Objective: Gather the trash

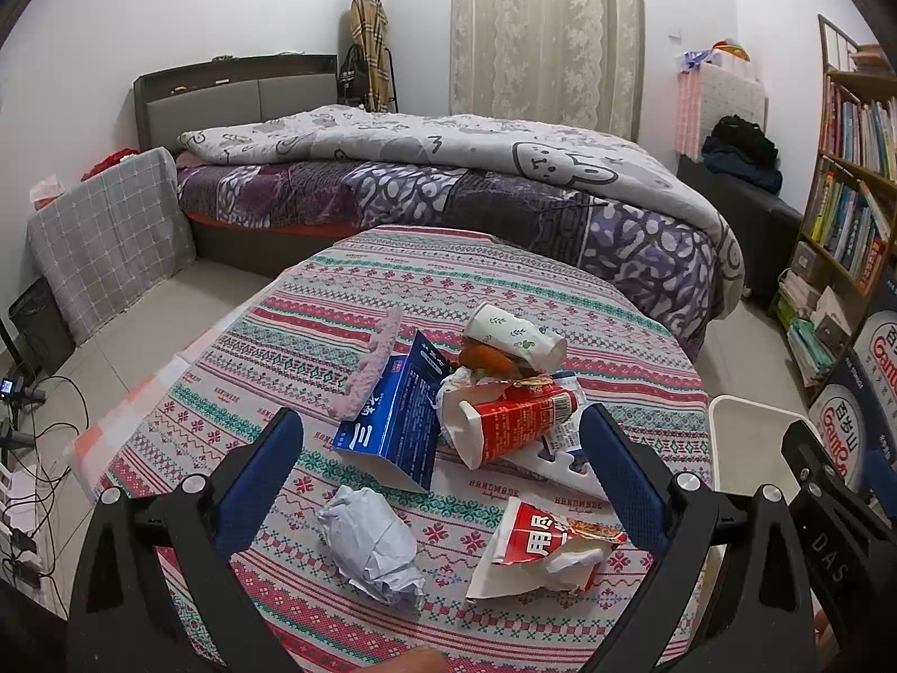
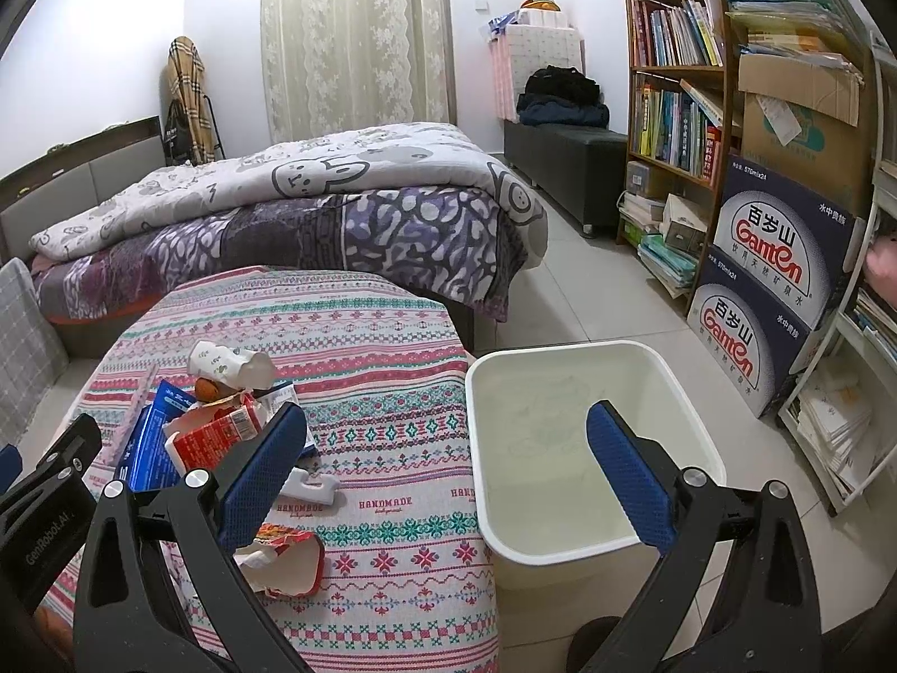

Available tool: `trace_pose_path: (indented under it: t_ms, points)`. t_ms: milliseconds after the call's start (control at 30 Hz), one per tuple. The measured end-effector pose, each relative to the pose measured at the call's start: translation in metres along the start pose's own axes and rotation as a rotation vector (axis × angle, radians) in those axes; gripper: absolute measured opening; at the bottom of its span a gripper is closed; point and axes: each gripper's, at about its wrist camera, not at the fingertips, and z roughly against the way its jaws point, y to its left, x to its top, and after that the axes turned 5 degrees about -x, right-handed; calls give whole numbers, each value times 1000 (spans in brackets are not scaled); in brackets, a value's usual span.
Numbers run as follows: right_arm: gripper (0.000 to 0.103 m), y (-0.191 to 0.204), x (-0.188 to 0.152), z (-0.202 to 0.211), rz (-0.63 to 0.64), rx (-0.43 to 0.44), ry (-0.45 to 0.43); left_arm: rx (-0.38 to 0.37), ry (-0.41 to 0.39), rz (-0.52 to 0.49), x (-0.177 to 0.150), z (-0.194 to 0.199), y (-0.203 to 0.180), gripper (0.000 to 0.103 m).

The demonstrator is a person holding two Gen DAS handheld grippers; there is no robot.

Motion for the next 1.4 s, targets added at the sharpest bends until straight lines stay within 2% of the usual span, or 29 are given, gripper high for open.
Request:
trace_pose_path:
  t_ms: [1133, 1400]
  points:
    - [96, 2, -8, 0, -2, 3, 16, 9, 10, -4, -7, -2, 12, 96]
    - [96, 10, -9, 0, 45, 7, 49, 6, 48, 9, 0, -7, 18, 96]
